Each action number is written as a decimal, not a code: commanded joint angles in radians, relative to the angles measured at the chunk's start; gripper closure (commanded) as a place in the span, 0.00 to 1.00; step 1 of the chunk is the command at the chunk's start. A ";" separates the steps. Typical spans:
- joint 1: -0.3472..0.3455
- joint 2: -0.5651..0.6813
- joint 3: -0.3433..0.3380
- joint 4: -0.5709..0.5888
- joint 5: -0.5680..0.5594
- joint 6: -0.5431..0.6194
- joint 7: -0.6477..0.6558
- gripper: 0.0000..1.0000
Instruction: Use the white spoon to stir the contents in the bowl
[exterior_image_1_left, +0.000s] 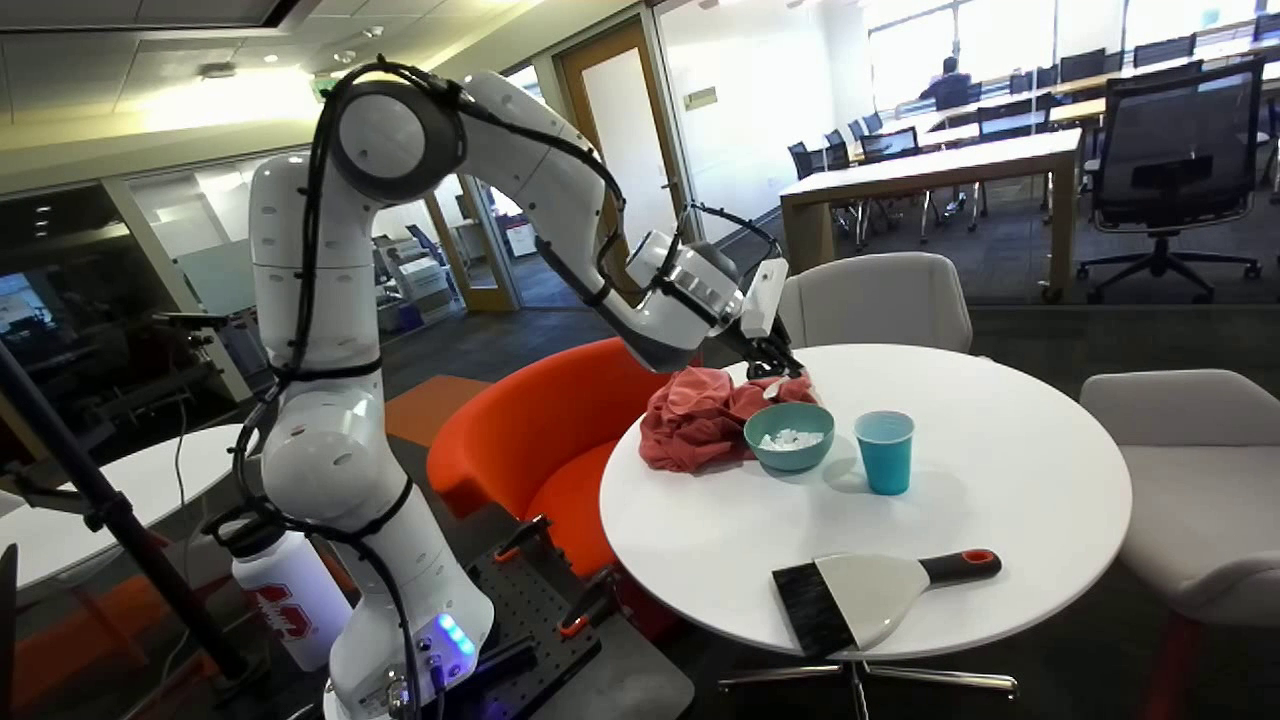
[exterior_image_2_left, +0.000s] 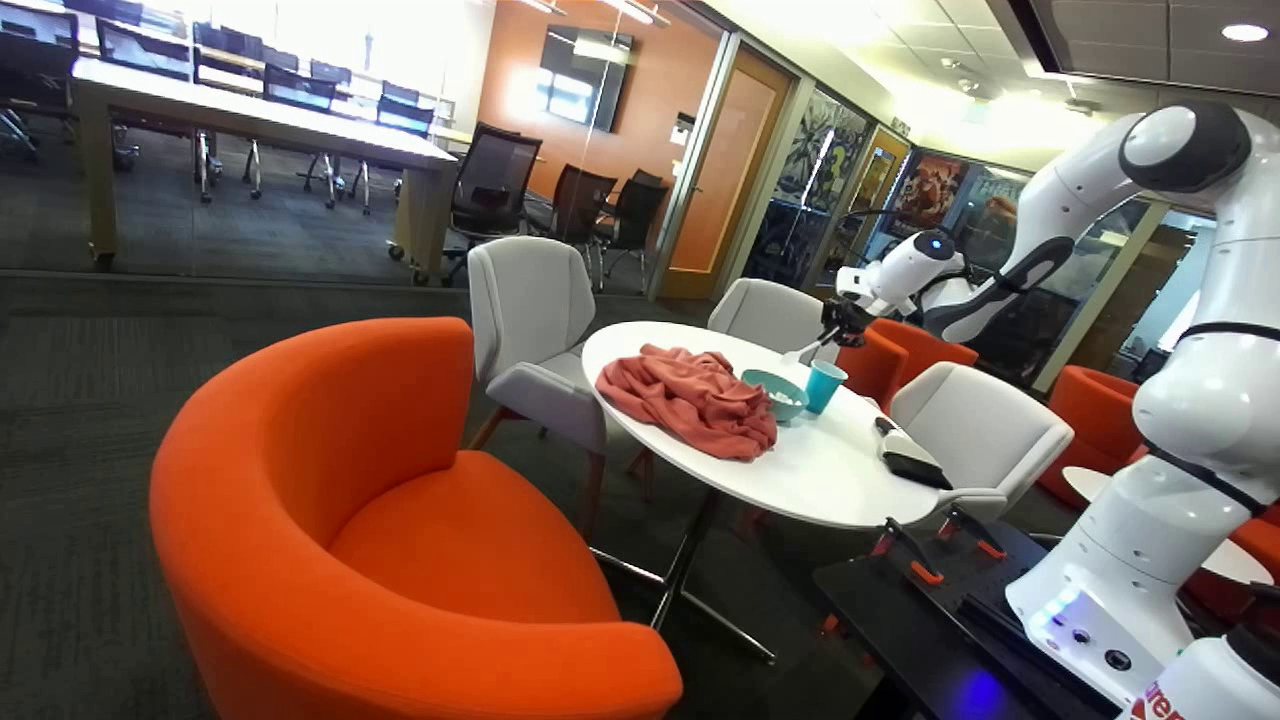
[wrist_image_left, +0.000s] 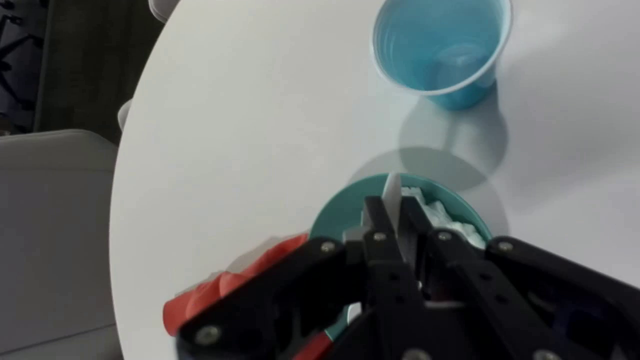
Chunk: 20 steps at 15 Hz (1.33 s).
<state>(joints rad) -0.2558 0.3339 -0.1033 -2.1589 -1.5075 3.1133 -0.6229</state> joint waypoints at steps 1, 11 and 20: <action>-0.090 -0.115 0.007 -0.213 0.144 0.111 -0.198 0.97; -0.349 0.016 0.038 -0.322 0.156 0.266 -0.266 0.97; -0.473 0.140 0.169 -0.252 0.145 0.210 -0.277 0.56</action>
<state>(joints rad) -0.6775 0.4468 0.0075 -2.4360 -1.3427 3.3459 -0.8841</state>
